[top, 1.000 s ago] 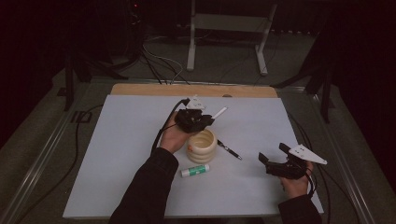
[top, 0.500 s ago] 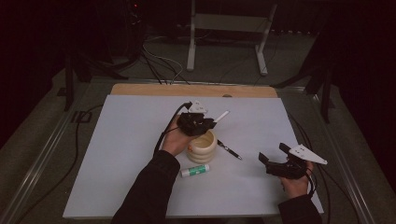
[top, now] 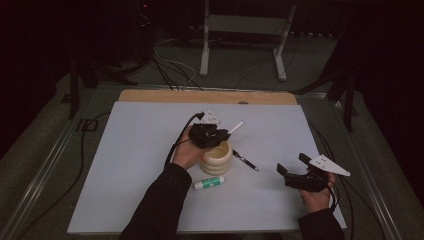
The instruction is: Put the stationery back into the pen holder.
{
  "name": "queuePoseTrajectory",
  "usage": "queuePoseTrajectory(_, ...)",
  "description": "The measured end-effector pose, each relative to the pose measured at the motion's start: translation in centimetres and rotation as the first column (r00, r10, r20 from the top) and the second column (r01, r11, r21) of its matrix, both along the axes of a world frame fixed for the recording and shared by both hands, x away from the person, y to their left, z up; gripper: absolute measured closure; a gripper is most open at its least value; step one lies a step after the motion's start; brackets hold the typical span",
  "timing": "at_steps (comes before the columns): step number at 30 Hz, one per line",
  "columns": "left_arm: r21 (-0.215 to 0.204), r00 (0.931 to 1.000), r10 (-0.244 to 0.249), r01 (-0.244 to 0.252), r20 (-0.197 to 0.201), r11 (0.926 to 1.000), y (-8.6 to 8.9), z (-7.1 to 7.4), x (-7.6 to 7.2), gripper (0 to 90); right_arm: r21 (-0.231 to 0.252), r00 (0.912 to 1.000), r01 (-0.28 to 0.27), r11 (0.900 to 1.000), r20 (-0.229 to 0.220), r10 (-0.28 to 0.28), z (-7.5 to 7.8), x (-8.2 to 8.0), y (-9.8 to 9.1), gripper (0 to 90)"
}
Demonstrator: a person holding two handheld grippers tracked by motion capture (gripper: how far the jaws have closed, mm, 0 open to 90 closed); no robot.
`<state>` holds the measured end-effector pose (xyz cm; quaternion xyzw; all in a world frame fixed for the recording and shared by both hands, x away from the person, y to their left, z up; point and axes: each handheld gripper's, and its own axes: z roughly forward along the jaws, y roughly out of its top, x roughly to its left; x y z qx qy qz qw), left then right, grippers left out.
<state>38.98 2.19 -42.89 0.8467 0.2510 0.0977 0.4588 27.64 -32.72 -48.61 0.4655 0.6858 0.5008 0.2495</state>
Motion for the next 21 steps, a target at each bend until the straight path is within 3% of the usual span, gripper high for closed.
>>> queuePoseTrajectory(21, -0.002, 0.9999, -0.002, 0.002, -0.013, 1.0, 0.16, -0.9, -0.14, 78.7, -0.001, 1.0, -0.001, 1.0, 0.0, 0.001, 0.0, 0.0, 0.02, 0.0)
